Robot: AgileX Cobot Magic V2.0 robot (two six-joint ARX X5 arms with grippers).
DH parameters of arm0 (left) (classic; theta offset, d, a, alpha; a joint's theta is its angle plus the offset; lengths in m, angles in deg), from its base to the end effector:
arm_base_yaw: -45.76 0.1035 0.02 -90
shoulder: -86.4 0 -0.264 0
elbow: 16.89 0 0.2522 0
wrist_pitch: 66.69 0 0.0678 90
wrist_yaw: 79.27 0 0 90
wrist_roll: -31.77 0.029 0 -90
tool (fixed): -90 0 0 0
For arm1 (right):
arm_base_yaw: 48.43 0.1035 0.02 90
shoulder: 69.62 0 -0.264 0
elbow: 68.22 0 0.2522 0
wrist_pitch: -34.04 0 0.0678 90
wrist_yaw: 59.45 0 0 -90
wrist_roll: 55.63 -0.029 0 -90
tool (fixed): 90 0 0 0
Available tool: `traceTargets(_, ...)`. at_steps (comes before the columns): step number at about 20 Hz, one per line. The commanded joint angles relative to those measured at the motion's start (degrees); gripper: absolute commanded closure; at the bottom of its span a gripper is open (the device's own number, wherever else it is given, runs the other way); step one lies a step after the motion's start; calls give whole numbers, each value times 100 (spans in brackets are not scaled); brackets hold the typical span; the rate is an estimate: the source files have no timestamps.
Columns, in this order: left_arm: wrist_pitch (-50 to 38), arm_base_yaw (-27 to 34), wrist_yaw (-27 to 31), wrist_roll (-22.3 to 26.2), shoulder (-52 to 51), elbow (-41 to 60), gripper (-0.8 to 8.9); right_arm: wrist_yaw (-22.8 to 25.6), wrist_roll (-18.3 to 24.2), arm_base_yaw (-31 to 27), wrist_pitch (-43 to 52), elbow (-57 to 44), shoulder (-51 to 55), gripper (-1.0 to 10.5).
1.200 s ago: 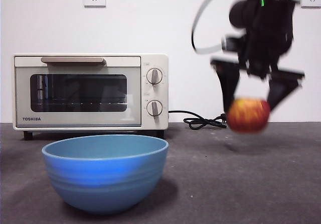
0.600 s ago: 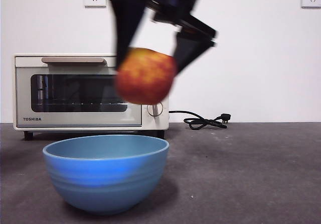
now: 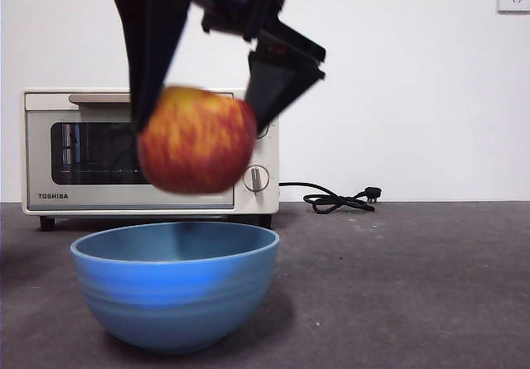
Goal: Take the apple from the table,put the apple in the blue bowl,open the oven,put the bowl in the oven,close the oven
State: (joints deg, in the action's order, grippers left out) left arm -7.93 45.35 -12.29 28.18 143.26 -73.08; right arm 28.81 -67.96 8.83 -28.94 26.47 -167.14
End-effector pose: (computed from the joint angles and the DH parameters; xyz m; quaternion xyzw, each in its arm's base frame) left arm 0.1758 -0.0126 0.2403 -0.1238 0.4914 -0.1610 0.8469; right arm 0.1864 0.2916 0.2645 -0.1731 0.5223 0.3594 0.7537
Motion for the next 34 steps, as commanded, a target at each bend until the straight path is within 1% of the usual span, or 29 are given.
traceTargets(1, -20, -7, -15, 79, -13, -13, 819, 26, -105, 11, 317, -345, -52, 949)
traceTargets(3, -59, -7, -15, 76, -13, -15, 819, 26, -168, 11, 514, -520, -114, 946)
traceTargets(6, -238, -7, -114, 52, -13, -44, 819, -149, -273, 11, 798, -664, -177, 944)
traceTargets(9, -459, -7, -138, 15, 2, -319, 819, -151, -284, 13, 835, -708, -177, 934)
traceTargets(10, -498, -7, -136, 13, 28, -498, 819, -149, -313, 11, 863, -708, -177, 878)
traceTargets(12, -553, -7, -129, 15, 129, -935, 819, -210, -310, 11, 894, -708, -177, 698)
traceTargets(14, -553, -7, -98, 17, 350, -1453, 819, -280, -313, 11, 896, -708, -190, 613)
traceTargets(17, -516, -7, -103, 17, 817, -2184, 819, -286, -313, 11, 887, -708, -203, 404)
traceTargets(18, -516, -7, -105, 17, 968, -2369, 819, -286, -313, 11, 894, -708, -203, 379)
traceTargets(26, -708, -7, -149, 39, 2315, -3119, 819, -267, -330, 11, 861, -688, -116, 386)
traceTargets(28, -796, -7, -273, 35, 2627, -3316, 819, -236, -380, 9, 820, -691, -4, 455)
traceTargets(30, -802, -7, -310, 35, 2879, -3556, 819, -7, -380, 0, 817, -691, 109, 518)
traceTargets(34, -861, -7, -317, 33, 3032, -3770, 819, 39, -358, -111, 621, -691, 116, 515)
